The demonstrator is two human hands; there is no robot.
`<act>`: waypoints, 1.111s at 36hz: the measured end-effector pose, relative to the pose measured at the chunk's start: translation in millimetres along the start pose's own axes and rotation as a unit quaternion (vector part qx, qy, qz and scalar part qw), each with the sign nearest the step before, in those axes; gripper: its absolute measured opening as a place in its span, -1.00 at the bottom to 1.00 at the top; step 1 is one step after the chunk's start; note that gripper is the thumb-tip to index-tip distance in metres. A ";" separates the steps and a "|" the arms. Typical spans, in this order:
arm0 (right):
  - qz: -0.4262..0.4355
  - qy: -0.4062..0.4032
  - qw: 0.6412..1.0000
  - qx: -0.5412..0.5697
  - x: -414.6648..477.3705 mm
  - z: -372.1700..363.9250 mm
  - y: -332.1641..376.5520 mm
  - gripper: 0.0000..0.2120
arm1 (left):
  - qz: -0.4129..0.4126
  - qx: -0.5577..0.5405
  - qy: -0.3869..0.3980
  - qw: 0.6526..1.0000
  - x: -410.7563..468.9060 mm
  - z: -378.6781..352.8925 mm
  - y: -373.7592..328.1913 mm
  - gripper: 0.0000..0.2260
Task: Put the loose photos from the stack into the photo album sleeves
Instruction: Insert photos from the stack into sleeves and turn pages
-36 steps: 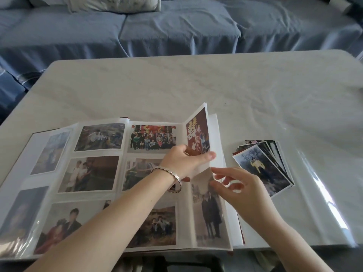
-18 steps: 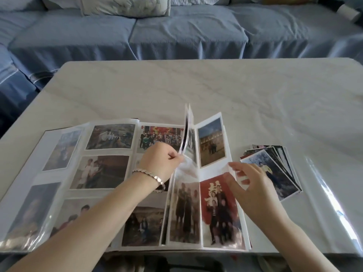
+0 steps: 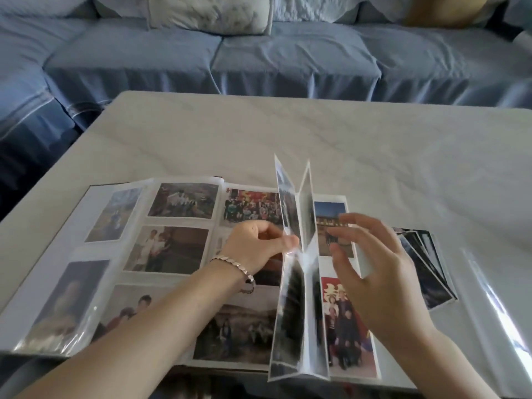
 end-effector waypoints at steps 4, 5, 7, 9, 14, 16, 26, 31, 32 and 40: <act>0.068 0.078 0.995 -0.008 6.3 -20.5 22.0 -0.83 | -0.080 0.006 -0.022 0.997 -10.3 47.1 -20.3 -0.84; 0.080 0.103 0.991 -0.017 7.5 -28.8 25.3 -0.81 | -0.087 -0.002 -0.030 0.996 -12.3 63.6 -21.0 -0.85; 0.087 0.155 0.983 -0.045 9.6 -47.9 27.3 -0.78 | -0.085 -0.024 -0.052 0.995 -14.2 100.6 -13.7 -0.78; 0.090 0.199 0.973 -0.070 11.4 -66.3 25.9 -0.77 | -0.049 -0.006 -0.060 0.997 -12.4 134.9 9.0 -0.70; 0.030 0.310 0.946 -0.086 10.6 -114.4 2.2 -0.65 | 0.112 0.092 -0.097 0.985 -9.2 195.6 109.3 -0.94; -0.001 0.332 0.939 -0.087 8.1 -127.5 -10.2 -0.63 | 0.158 0.108 -0.139 0.972 -9.8 209.2 138.5 -0.93; -0.063 0.396 0.912 -0.091 -15.2 -169.1 -44.0 -0.65 | 0.123 0.359 -0.274 0.884 -22.4 219.4 118.4 -0.66; -0.076 0.393 0.910 -0.110 -19.1 -166.8 -60.0 -0.63 | -0.123 0.425 -0.147 0.884 -24.3 120.4 44.9 -0.46; -0.079 0.390 0.910 -0.115 -19.4 -164.9 -63.7 -0.63 | -0.141 0.473 -0.103 0.864 -22.5 96.7 45.7 -0.46; -0.107 0.364 0.916 -0.130 -27.3 -138.2 -92.7 -0.61 | -0.025 0.529 0.009 0.848 -6.1 61.8 105.2 -0.46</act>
Point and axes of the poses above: each hand's wrist, its own x-axis towards the middle knuckle, its own z-axis out of the back of the hand, y = z × x, the point moved 10 cm from there along x, towards the middle knuckle, and after that the axes turned 15 degrees about x, right-handed, at the moved point
